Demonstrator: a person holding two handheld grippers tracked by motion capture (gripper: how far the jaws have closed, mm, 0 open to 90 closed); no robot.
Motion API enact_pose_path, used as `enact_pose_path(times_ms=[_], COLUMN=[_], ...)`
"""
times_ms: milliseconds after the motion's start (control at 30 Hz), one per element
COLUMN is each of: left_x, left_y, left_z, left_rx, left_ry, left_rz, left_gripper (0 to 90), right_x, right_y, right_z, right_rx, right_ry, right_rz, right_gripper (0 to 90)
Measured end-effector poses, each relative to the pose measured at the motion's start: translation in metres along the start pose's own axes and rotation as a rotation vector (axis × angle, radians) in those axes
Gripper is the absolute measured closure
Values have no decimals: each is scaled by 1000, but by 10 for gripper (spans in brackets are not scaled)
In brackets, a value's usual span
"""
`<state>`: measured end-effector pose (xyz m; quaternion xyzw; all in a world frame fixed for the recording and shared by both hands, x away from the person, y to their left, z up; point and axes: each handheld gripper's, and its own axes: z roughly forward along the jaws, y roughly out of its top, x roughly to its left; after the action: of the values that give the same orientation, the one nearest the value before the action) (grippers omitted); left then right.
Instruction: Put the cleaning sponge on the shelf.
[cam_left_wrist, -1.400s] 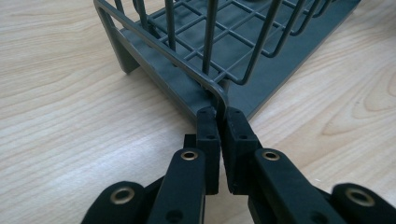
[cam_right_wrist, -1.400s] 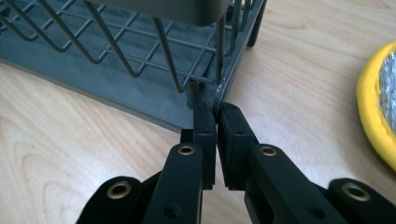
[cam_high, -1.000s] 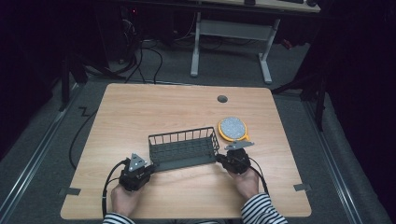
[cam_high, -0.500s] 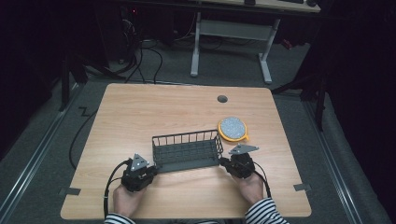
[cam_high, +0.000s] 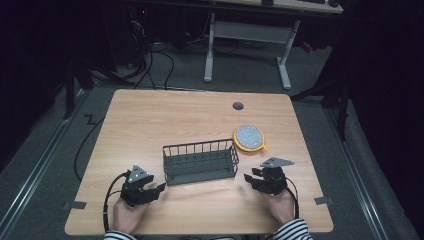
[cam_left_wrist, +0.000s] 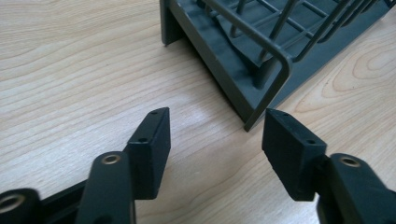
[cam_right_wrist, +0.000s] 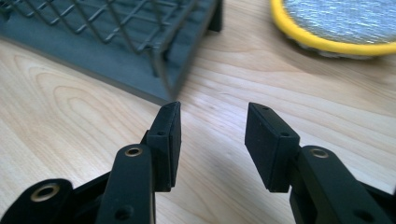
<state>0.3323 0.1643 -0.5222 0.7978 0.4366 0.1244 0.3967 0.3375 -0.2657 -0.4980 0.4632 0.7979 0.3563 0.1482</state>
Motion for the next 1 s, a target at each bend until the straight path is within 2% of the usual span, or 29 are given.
enact_pose_path(times_ms=[67,200,433,633,733,867,1000], left_x=[3,11,31,42,44,44,44], left_y=[-2,-4,1,3,2,1,1], left_z=[-2,-4,2,8,10,13,13], left_rx=[-4,-11,35,30,13,-8,-8], left_ry=[4,29,167,230,248,245,247], left_rz=[4,-24,-34,-46,-42,-35,-36], left_gripper=[401,388,371,349,346,303,300], right_x=[-5,-17,-36,-55,-66,-79,-87], right_y=[-2,-2,5,18,28,40,56], right_z=[-3,-8,-12,-12,-11,-5,1], right_rx=[-13,-42,-88,-94,-88,-68,-29], right_ry=[-8,-29,-68,-91,-100,-114,-132], right_rz=[9,34,88,132,165,196,197], right_gripper=[554,537,496,485,472,435,428])
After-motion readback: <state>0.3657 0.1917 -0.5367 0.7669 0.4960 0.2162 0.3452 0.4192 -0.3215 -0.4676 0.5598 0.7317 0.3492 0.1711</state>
